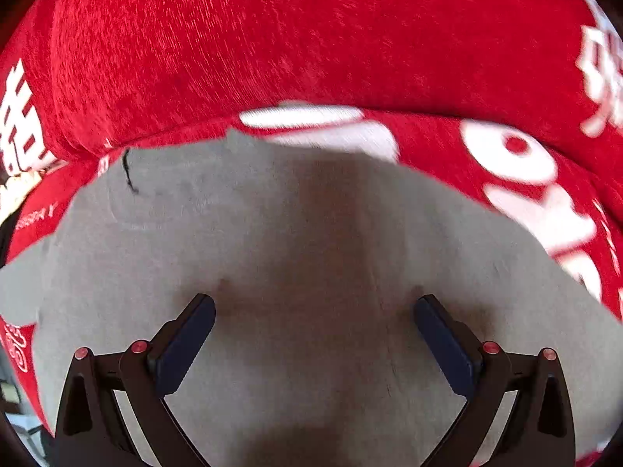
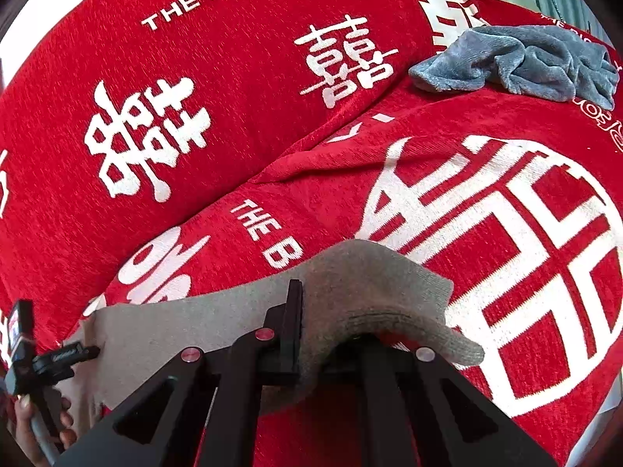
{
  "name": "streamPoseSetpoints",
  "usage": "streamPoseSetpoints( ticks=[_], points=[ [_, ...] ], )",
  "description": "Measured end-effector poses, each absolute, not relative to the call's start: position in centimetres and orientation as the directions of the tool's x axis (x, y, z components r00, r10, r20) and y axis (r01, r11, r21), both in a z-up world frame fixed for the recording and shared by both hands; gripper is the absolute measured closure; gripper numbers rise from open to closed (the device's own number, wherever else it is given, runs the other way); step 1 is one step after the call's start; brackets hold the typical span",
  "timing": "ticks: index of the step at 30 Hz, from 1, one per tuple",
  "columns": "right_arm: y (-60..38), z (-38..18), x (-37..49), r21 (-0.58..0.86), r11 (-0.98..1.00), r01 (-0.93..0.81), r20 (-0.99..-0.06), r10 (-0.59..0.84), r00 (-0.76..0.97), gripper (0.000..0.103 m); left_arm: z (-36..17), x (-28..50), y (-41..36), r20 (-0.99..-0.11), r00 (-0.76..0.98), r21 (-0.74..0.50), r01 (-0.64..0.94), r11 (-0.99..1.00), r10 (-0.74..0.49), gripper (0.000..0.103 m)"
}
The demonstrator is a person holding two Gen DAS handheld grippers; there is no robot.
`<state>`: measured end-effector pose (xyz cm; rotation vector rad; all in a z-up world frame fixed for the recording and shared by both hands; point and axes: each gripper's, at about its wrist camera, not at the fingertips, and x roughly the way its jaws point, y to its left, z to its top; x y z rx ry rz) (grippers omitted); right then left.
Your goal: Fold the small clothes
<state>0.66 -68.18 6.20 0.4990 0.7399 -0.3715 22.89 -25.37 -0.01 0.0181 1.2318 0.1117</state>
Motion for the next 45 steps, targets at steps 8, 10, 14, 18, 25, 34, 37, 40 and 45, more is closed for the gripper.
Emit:
streamPoseSetpoints(
  ticks=[8,10,14,18,25,34,37,40,45],
  points=[
    [-65.3,8.9,0.6,0.241,0.849,0.471,-0.708,-0.177,0.683,0.097,1.0,16.4,-25.1,-0.934,0.356,-0.025,-0.007,1.0,-0.021,0.0],
    [-63.0,11.2,0.8,0.217,0.874,0.435,-0.683,-0.183,0.707,0.097,2.0,16.1,-23.6,-0.935,0.352,-0.044,-0.012,0.999,-0.037,0.0],
    [-56.6,16.0,1.8,0.156,0.927,0.341,-0.628,-0.174,0.759,0.097,3.8,14.0,-19.5,-0.918,0.396,-0.062,-0.066,0.996,-0.031,0.0],
    [-47.6,19.8,3.7,0.098,0.969,0.225,-0.592,-0.125,0.797,0.097,3.5,11.7,-12.2,-0.919,0.393,-0.081,-0.151,0.985,-0.015,0.0],
    [-29.0,20.4,6.6,-0.025,1.0,-0.001,-0.595,-0.014,0.803,0.097,3.6,6.8,0.4,-0.909,0.417,-0.14,-0.336,0.932,0.014,0.0],
    [-11.4,9.4,9.4,-0.178,0.964,-0.199,-0.75,-0.002,0.661,0.097,1.4,2.7,10.2,-0.906,0.423,-0.23,-0.473,0.851,-0.009,0.0],
    [-9.0,5.6,9.7,-0.231,0.944,-0.235,-0.786,-0.039,0.618,0.097,0.7,2.0,11.8,-0.906,0.422,-0.25,-0.492,0.834,-0.023,0.0],
    [-7.5,3.2,9.5,-0.226,0.922,-0.314,-0.843,-0.023,0.538,0.09,0.1,1.6,12.5,-0.906,0.422,-0.267,-0.503,0.822,-0.036,0.0],
    [-5.9,5.6,7.2,-0.183,0.875,-0.448,-0.846,0.092,0.526,0.034,0.4,0.5,13.1,-0.897,0.44,-0.29,-0.517,0.805,-0.041,0.0]
  ],
)
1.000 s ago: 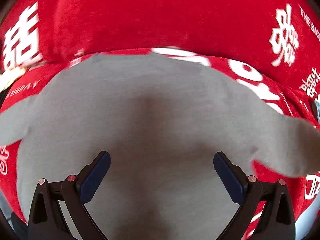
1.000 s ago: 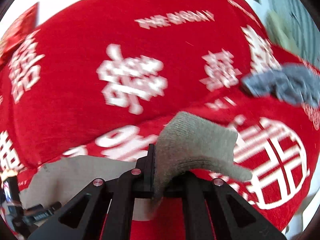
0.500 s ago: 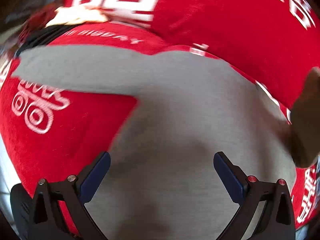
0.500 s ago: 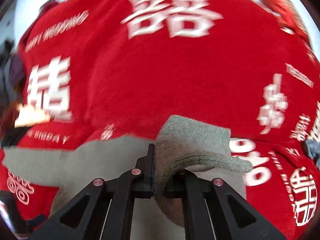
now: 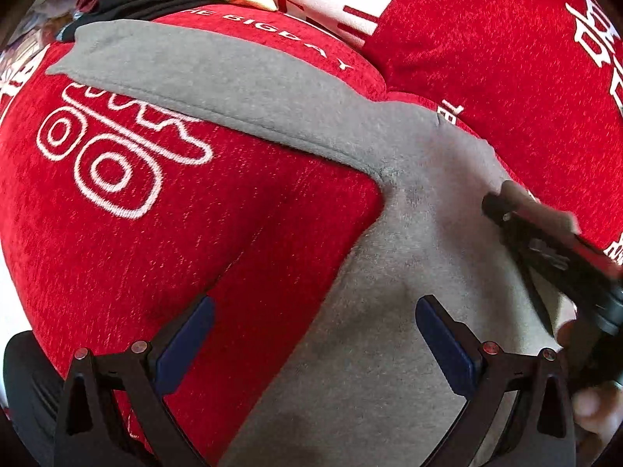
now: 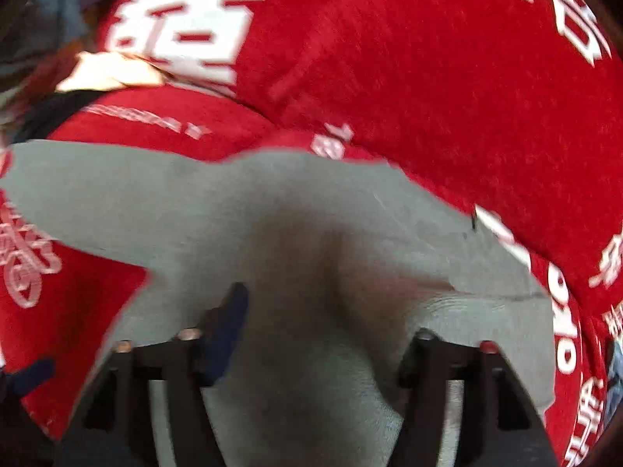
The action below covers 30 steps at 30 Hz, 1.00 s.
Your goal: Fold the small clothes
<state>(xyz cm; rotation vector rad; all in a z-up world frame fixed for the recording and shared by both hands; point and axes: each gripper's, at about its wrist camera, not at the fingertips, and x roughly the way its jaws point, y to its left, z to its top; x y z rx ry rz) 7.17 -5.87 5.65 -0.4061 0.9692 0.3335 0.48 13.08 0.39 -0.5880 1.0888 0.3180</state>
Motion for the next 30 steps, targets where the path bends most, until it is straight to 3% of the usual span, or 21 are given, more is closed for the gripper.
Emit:
streamPoseSetpoints(
  ticks=[9,14,19,24,28,30],
  points=[
    [-10.8,13.5,3.0,-0.003,0.82,-0.572,-0.785,0.353,0.51,0.026,2.1,0.2,12.4,-0.887,0.462,-0.274,-0.535,0.799,0.005,0.0],
    [-17.5,14.7,3.6,0.002,0.887,-0.462,-0.736,0.314,0.599,0.025,2.6,1.0,10.1,-0.89,0.456,-0.246,-0.5,0.83,0.011,0.0],
    [-25.6,9.3,7.0,-0.092,0.968,-0.234,-0.814,0.062,0.578,0.025,4.0,4.5,6.2,-0.882,0.47,-0.25,-0.391,0.886,-0.041,0.0],
    [-30.4,3.7,9.5,0.02,0.99,-0.139,-0.887,0.082,0.454,0.025,3.9,9.8,-0.1,-0.876,0.471,-0.218,-0.193,0.957,-0.105,0.0],
    [-30.3,2.0,12.1,-0.03,0.989,-0.147,-0.877,0.044,0.479,0.024,0.7,13.6,-2.4,-0.913,0.404,-0.001,-0.137,0.991,0.055,0.0],
    [-31.0,1.5,14.0,-0.065,0.992,-0.112,-0.879,-0.004,0.477,0.021,0.8,14.5,-1.5,-0.904,0.424,0.001,-0.123,0.992,0.054,0.0]
  ],
)
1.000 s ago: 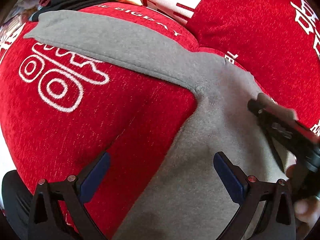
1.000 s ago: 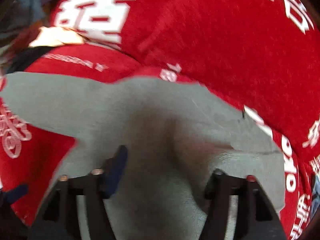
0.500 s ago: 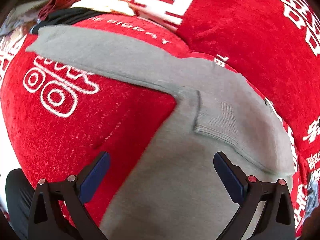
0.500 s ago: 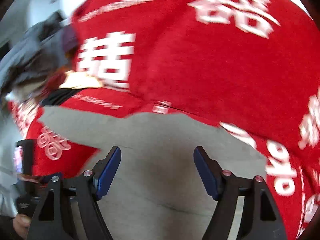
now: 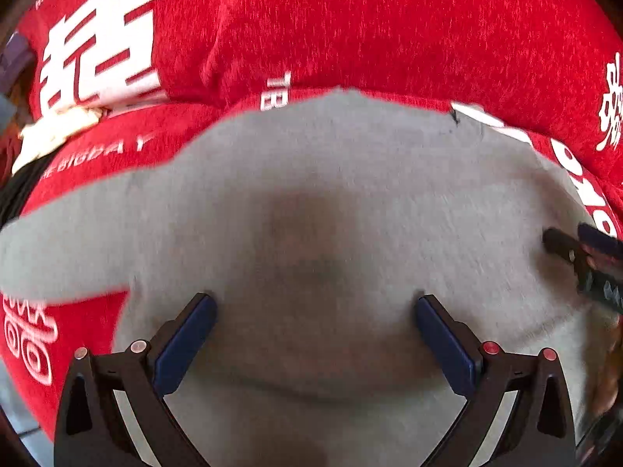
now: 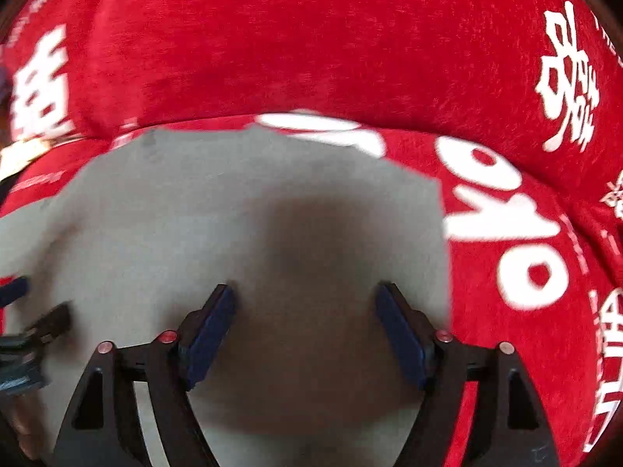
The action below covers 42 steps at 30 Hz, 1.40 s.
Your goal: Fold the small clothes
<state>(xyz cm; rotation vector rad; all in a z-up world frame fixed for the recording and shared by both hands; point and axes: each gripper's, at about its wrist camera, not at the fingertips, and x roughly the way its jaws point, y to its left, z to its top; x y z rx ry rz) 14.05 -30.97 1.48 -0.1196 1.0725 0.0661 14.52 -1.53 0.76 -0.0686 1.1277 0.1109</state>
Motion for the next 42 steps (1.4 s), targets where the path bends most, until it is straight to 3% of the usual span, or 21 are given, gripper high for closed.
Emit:
streamPoseSetpoints(
  ticks=[3,7,9,13,15,19,25,33,36,39,42],
  points=[
    [-32.6,1.4,16.4,-0.019,0.997,-0.07,-0.894,0.014,0.447,0.02,1.2,15.6,0.9,-0.924,0.378,-0.028,-0.209,0.977,0.054,0.0],
    [-31.1,3.5,15.3,-0.06,0.996,-0.061,-0.884,-0.025,0.466,0.02,2.3,14.7,2.5,-0.919,0.394,-0.123,-0.321,0.939,0.015,0.0],
    [-29.7,4.0,13.3,-0.039,0.994,-0.103,-0.878,0.016,0.478,0.02,2.0,14.3,1.5,-0.922,0.386,-0.145,-0.304,0.942,-0.017,0.0],
    [-27.6,2.3,9.4,-0.061,0.988,-0.145,-0.901,0.008,0.433,0.02,1.3,12.6,-1.6,-0.919,0.385,0.001,-0.214,0.977,0.085,0.0],
    [-27.6,2.6,6.8,-0.11,0.984,-0.142,-0.868,-0.026,0.496,0.019,1.6,11.3,-1.5,-0.912,0.399,0.011,-0.21,0.978,0.096,0.0],
    [-28.3,3.5,3.0,-0.065,0.991,-0.118,-0.87,0.002,0.493,0.019,2.4,7.6,-0.2,-0.908,0.418,-0.08,-0.249,0.965,0.032,0.0],
    [-27.8,3.0,-3.2,-0.107,0.98,-0.17,-0.848,-0.001,0.53,0.019,1.3,2.4,-1.1,-0.896,0.44,-0.019,-0.171,0.985,0.059,0.0],
    [-30.4,2.7,-11.5,-0.132,0.956,-0.26,-0.838,0.033,0.545,0.017,0.7,-4.4,1.1,-0.887,0.461,-0.06,-0.089,0.994,-0.012,0.0],
    [-31.2,2.2,-13.8,-0.151,0.944,-0.292,-0.866,0.016,0.499,0.009,0.4,-5.8,1.9,-0.896,0.442,-0.075,-0.078,0.994,-0.032,0.0],
    [-30.8,2.4,-15.0,-0.202,0.928,-0.314,-0.894,-0.044,0.446,0.009,0.1,-6.7,2.0,-0.932,0.36,-0.05,-0.053,0.997,-0.027,0.0],
    [-29.7,4.2,-15.2,-0.185,0.923,-0.336,-0.875,0.0,0.484,0.009,1.8,-7.4,2.0,-0.912,0.409,-0.067,-0.057,0.996,-0.038,0.0]
  ],
)
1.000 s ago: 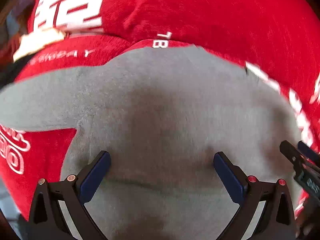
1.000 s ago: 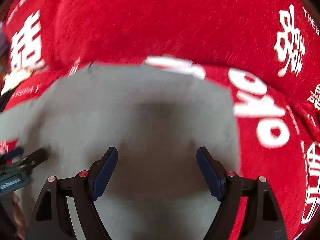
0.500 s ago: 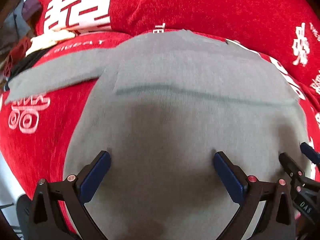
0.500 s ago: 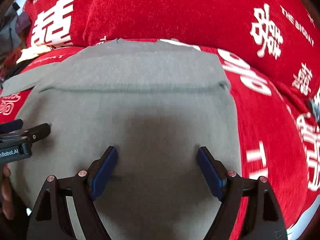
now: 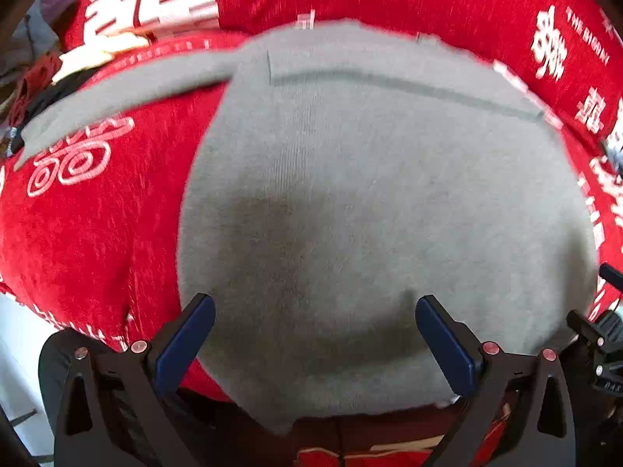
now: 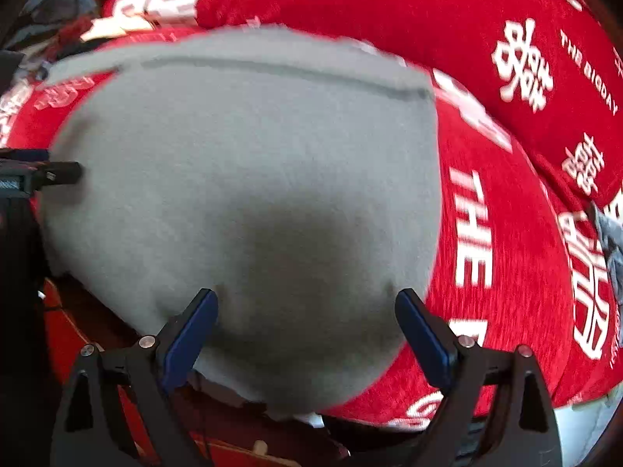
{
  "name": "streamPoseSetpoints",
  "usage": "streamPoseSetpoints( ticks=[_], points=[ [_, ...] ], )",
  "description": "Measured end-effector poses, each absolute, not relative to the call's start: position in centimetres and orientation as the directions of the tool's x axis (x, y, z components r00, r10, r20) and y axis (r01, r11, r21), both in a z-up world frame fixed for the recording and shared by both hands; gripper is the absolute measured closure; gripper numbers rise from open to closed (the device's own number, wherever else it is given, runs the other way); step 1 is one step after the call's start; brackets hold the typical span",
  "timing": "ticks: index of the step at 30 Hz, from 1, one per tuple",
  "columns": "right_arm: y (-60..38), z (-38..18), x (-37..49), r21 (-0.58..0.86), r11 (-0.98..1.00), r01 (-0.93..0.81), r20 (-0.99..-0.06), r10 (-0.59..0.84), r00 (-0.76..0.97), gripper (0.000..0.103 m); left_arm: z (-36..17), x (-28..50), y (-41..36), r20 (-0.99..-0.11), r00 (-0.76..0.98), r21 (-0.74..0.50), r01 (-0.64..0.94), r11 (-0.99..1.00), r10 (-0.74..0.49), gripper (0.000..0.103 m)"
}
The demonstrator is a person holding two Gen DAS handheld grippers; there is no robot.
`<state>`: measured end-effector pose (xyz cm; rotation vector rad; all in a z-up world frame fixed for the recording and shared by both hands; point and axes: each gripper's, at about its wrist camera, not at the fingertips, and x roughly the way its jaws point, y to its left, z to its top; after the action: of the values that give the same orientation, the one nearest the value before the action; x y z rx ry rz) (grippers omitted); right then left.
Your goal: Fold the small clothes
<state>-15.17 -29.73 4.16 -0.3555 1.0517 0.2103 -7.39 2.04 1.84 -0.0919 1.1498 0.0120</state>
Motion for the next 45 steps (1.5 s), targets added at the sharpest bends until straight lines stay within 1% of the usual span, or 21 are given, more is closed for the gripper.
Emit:
streamPoseSetpoints(
  ticks=[4,6,7,8,10,12,14,16,21,22,24,28,31,32,37,38,39,40,42,43,45],
  points=[
    [-26.6,5.1,-12.7,-0.161,0.914,-0.371,-0.857,0.057,0.512,0.009,2.9,-5.3,0.5,-0.894,0.446,-0.088,-0.057,0.995,-0.054,0.0],
    [-25.1,4.0,-11.1,-0.128,0.912,-0.389,-0.874,0.082,0.48,0.009,1.4,-4.3,0.4,-0.92,0.386,-0.106,-0.075,0.991,-0.069,0.0],
    [-24.8,3.4,-10.6,-0.116,0.912,-0.394,-0.886,0.084,0.456,0.009,0.7,-4.1,0.3,-0.927,0.373,-0.087,-0.087,0.992,-0.049,0.0],
    [-24.5,2.4,-10.3,-0.112,0.91,-0.398,-0.901,0.076,0.427,0.008,1.0,-4.5,0.1,-0.913,0.407,-0.072,-0.078,0.994,-0.034,0.0],
    [-24.2,2.0,-11.2,-0.16,0.898,-0.41,-0.878,0.06,0.475,0.006,0.9,-5.3,0.0,-0.921,0.39,-0.053,-0.05,0.997,-0.029,0.0],
    [-24.9,1.6,-12.2,-0.156,0.892,-0.425,-0.879,0.071,0.471,0.005,0.7,-6.3,1.1,-0.926,0.375,-0.061,-0.059,0.996,-0.034,0.0],
    [-25.7,1.2,-13.6,-0.163,0.889,-0.429,-0.876,0.069,0.477,0.003,0.8,-7.0,3.5,-0.933,0.358,-0.079,-0.118,0.99,-0.031,0.0],
    [-25.9,1.2,-14.4,-0.187,0.883,-0.432,-0.878,0.047,0.476,0.003,1.8,-7.0,7.1,-0.92,0.391,-0.112,-0.218,0.969,-0.018,0.0],
    [-25.5,1.8,-13.8,-0.172,0.899,-0.402,-0.895,0.027,0.445,0.002,5.0,-4.4,21.8,-0.868,0.471,-0.182,-0.599,0.78,0.16,0.0],
    [-25.1,1.9,-13.4,-0.17,0.901,-0.398,-0.896,0.027,0.443,0.002,5.3,-3.7,24.8,-0.86,0.47,-0.194,-0.662,0.724,0.2,0.0],
    [-24.4,2.4,-12.7,-0.17,0.905,-0.39,-0.895,0.024,0.446,0.002,5.1,-2.7,29.4,-0.854,0.469,-0.236,-0.736,0.635,0.225,0.0],
    [-22.7,2.9,-11.8,-0.184,0.899,-0.398,-0.896,0.013,0.444,0.002,2.3,0.2,37.6,-0.851,0.516,-0.426,-0.787,0.446,0.097,0.0],
    [-21.5,3.1,-11.3,-0.21,0.884,-0.417,-0.899,-0.007,0.438,0.002,2.5,1.8,39.2,-0.825,0.534,-0.426,-0.803,0.418,0.184,0.0],
    [-21.1,3.1,-11.2,-0.22,0.88,-0.421,-0.9,-0.016,0.435,0.002,2.1,2.6,39.7,-0.826,0.537,-0.437,-0.801,0.409,0.17,0.0],
    [-19.7,3.1,-9.8,-0.249,0.87,-0.425,-0.909,-0.06,0.411,0.002,1.7,5.0,41.4,-0.812,0.543,-0.45,-0.816,0.363,0.215,0.001],
    [-19.6,3.3,-9.5,-0.251,0.871,-0.422,-0.909,-0.062,0.411,0.002,1.8,4.9,41.9,-0.806,0.549,-0.457,-0.814,0.358,0.222,0.006],
    [-19.4,3.4,-9.3,-0.252,0.872,-0.419,-0.909,-0.064,0.412,0.002,2.0,5.1,42.2,-0.802,0.548,-0.453,-0.817,0.356,0.237,0.039],
    [-19.2,3.6,-9.0,-0.252,0.873,-0.416,-0.908,-0.065,0.414,0.002,1.7,5.1,42.4,-0.801,0.552,-0.455,-0.813,0.363,0.234,0.092],
    [-18.8,4.0,-8.4,-0.25,0.876,-0.412,-0.906,-0.062,0.418,0.002,0.0,4.0,43.2,-0.787,0.599,-0.527,-0.778,0.343,0.15,0.093],
    [-18.6,4.2,-8.0,-0.244,0.878,-0.411,-0.906,-0.056,0.419,0.002,-0.3,2.9,43.6,-0.75,0.647,-0.585,-0.745,0.321,0.136,0.093],
    [-18.0,4.7,-7.1,-0.24,0.88,-0.411,-0.903,-0.047,0.427,0.002,-0.5,2.0,43.9,-0.726,0.678,-0.624,-0.72,0.303,0.113,0.093]
  ],
)
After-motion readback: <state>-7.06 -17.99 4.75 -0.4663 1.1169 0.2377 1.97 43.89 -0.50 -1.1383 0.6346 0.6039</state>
